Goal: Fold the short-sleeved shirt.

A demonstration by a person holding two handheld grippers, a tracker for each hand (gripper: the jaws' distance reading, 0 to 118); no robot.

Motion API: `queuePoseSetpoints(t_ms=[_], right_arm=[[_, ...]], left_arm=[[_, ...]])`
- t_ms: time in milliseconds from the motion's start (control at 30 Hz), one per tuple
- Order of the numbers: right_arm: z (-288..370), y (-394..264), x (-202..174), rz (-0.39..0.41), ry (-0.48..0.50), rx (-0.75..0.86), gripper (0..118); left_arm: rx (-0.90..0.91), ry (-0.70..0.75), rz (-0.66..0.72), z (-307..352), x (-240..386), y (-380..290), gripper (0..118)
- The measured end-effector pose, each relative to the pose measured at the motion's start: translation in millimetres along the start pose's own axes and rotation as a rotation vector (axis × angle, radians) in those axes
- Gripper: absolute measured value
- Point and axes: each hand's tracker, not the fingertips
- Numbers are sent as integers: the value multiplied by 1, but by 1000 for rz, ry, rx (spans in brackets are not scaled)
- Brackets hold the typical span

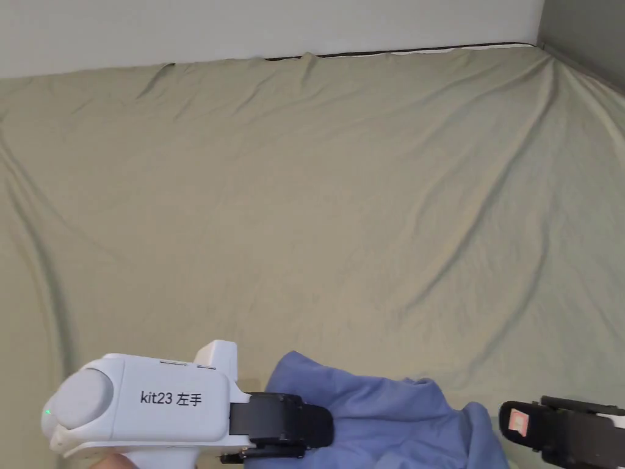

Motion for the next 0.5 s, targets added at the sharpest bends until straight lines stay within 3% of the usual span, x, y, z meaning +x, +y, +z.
queuePoseSetpoints(t_ms=[167,333,500], right_arm=[[-9,6,-21,-4,26,26,0],[-35,7,-58,11,83,23,0],[-57,4,-86,37,63,0,0]], left_arm=[[45,161,-30,83,-33,7,31],[114,353,71,188,-101,4,31],[118,561,177,278,-170,-10,31]])
